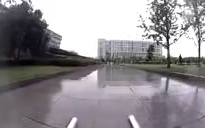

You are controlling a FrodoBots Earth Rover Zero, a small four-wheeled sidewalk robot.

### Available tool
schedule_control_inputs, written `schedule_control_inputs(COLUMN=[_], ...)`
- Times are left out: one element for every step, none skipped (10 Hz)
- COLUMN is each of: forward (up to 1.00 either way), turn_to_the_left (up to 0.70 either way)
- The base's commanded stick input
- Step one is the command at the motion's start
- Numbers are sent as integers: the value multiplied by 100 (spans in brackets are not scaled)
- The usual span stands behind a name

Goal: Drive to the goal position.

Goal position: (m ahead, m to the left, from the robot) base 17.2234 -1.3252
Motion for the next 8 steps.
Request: schedule_control_inputs(forward=[70,70,70,70,70,70,70,70], turn_to_the_left=[14,14,10,6,1,0,0,0])
